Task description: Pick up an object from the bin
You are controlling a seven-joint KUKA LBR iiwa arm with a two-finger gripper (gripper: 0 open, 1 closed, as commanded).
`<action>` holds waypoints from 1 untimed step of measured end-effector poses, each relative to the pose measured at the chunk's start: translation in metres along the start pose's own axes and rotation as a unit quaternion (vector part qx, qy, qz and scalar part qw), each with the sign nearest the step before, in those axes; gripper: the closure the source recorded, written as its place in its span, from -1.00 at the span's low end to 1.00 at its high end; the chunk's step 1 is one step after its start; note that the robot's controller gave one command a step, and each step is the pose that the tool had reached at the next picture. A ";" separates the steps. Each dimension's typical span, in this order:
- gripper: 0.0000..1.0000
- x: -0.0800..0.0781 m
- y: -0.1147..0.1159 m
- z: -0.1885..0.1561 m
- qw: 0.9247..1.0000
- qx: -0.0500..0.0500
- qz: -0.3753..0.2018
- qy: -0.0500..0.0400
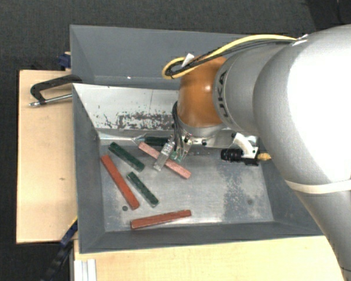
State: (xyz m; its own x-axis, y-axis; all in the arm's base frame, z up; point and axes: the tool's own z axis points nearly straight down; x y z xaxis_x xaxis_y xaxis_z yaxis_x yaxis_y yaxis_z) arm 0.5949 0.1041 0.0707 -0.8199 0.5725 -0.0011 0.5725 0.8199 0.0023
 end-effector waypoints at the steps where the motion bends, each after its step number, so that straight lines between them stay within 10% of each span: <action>1: 1.00 0.001 -0.001 -0.004 1.000 0.002 0.000 0.002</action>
Offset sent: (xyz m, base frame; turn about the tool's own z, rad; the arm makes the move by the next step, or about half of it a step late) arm 0.0000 0.0000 0.0386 0.0000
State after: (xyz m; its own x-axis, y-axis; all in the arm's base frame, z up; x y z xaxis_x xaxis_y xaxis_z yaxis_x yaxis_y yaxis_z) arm 0.5934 0.1038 0.0746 -0.8197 0.5727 0.0025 0.5727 0.8198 -0.0010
